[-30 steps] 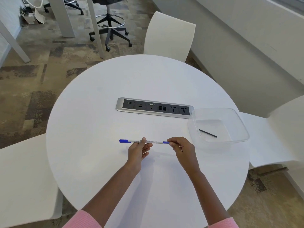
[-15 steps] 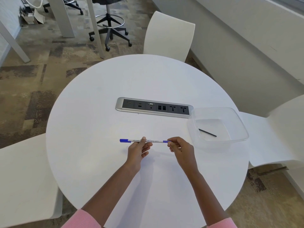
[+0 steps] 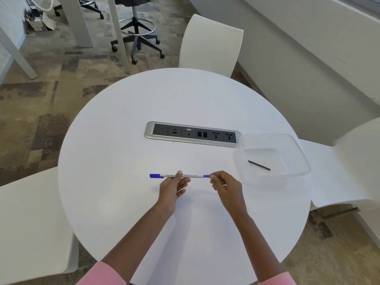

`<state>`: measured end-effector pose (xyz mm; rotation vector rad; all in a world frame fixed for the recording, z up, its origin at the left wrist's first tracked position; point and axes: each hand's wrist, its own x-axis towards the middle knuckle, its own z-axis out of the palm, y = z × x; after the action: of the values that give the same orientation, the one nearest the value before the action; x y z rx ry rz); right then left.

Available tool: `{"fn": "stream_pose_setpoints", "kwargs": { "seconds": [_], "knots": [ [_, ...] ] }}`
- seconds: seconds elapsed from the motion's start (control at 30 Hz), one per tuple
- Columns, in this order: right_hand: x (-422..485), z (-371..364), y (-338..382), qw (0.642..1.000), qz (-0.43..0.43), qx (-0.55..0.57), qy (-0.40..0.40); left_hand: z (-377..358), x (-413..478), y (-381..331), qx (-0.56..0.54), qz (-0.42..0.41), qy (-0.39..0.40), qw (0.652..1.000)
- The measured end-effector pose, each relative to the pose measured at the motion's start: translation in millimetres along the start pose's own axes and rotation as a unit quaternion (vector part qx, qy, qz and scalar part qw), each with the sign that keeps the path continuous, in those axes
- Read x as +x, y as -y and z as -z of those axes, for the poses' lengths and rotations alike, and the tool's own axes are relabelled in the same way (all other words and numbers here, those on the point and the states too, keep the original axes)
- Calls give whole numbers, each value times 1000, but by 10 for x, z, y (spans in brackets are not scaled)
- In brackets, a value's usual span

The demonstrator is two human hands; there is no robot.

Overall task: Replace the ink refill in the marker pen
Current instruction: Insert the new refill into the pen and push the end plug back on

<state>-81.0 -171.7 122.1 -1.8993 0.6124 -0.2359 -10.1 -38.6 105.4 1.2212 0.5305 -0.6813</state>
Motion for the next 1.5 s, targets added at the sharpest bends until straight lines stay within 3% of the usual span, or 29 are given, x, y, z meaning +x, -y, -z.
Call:
{"fn": "stream_pose_setpoints", "kwargs": {
  "seconds": [1.5],
  "knots": [
    [9,-22,34,1000,-5,-14,-6,-48,-11,11,7,-10,13,1000]
  ]
}}
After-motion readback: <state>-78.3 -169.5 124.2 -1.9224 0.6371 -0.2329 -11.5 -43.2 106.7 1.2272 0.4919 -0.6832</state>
